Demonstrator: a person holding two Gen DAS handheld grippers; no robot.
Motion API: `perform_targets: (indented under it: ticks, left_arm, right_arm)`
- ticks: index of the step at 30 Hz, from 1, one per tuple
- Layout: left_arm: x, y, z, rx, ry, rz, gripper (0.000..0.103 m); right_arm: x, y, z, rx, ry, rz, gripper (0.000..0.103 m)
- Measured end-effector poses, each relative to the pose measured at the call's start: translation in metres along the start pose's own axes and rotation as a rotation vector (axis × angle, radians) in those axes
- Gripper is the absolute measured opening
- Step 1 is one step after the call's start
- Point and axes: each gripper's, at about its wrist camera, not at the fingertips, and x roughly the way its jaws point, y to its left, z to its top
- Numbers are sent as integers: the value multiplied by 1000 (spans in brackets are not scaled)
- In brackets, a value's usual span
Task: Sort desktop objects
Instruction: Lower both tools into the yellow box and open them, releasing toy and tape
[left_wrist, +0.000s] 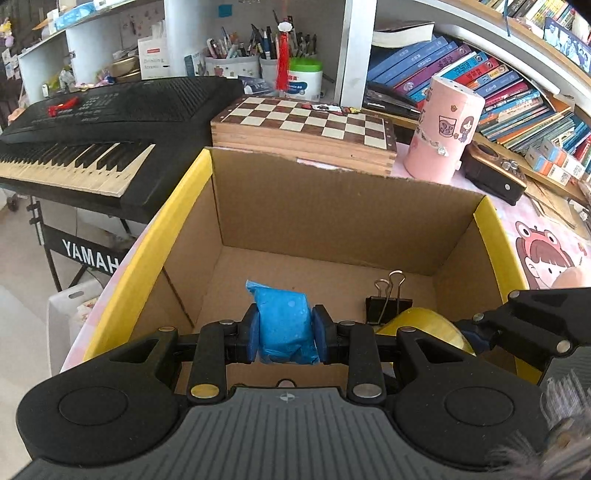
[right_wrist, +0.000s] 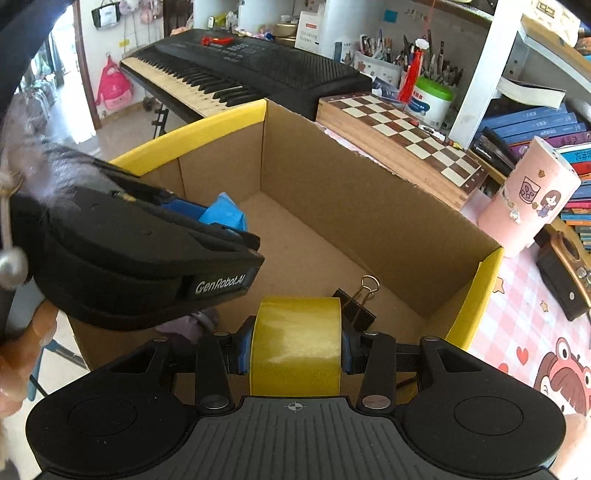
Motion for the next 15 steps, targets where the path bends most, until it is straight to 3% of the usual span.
perform_targets:
  ticks: [3,5,8,11,15]
  left_arm:
    - [0,0,-2,-2,-3,29,31]
    - [-7,3,-4,-21,-19,31,43]
    - [-29,6,-7,-43,-89,21,58]
    - [-52,6,-7,-45,-152,18,61]
    - [-85,4,-8,-33,-242,12,75]
  right_arm:
    - [2,1,1,7,3,-9,42]
    - [2,0,3,17,-2,-20,42]
    - [-8,0,2,34,-35,-47,43]
    - [-22,-4,3,57,-68,-55,45]
    - [-45,-5,4,78,-128,-69,48]
